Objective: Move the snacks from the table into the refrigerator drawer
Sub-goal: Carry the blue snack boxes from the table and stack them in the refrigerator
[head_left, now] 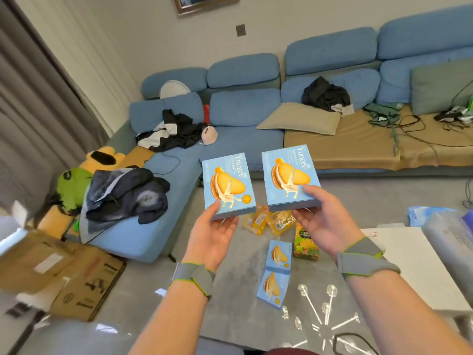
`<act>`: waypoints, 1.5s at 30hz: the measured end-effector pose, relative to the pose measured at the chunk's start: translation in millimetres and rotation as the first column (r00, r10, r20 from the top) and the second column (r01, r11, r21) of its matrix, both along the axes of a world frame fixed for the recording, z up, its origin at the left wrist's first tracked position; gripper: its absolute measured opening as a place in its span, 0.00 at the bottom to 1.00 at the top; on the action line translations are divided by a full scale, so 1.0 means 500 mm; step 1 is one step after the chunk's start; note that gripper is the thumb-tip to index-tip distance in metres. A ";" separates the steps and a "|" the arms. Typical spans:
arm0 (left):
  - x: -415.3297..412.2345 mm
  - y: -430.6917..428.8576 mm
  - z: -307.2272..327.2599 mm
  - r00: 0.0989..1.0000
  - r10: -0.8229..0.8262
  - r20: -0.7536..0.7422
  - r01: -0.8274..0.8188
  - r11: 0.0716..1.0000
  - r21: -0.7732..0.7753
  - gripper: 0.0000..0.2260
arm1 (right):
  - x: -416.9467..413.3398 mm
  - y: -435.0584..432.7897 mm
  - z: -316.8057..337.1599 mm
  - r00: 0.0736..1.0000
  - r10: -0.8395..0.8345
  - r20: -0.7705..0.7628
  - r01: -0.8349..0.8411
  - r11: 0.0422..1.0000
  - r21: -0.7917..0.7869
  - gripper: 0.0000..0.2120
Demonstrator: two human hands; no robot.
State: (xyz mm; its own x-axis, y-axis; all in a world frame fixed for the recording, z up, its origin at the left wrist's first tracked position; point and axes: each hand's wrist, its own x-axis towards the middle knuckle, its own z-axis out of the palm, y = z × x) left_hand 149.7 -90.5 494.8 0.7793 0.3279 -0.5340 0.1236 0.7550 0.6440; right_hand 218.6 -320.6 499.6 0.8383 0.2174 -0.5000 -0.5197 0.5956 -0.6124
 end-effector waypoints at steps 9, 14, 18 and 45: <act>-0.167 0.043 0.076 0.988 0.139 0.069 -0.146 0.984 0.105 0.15 | -0.077 0.088 0.032 0.986 0.145 0.085 -0.149 0.988 0.039 0.14; -0.249 0.090 0.103 0.970 0.221 0.099 -0.233 0.964 0.129 0.14 | -0.126 0.159 0.059 0.968 0.221 0.118 -0.228 0.973 0.048 0.11; -0.365 0.170 0.135 0.937 0.316 0.151 -0.338 0.929 0.153 0.15 | -0.201 0.272 0.088 0.943 0.299 0.144 -0.307 0.951 0.038 0.09; -1.389 0.600 0.164 0.245 0.922 0.300 -0.963 0.268 -0.037 0.22 | -1.060 1.051 0.214 0.139 0.936 0.323 -0.962 0.205 -0.180 0.14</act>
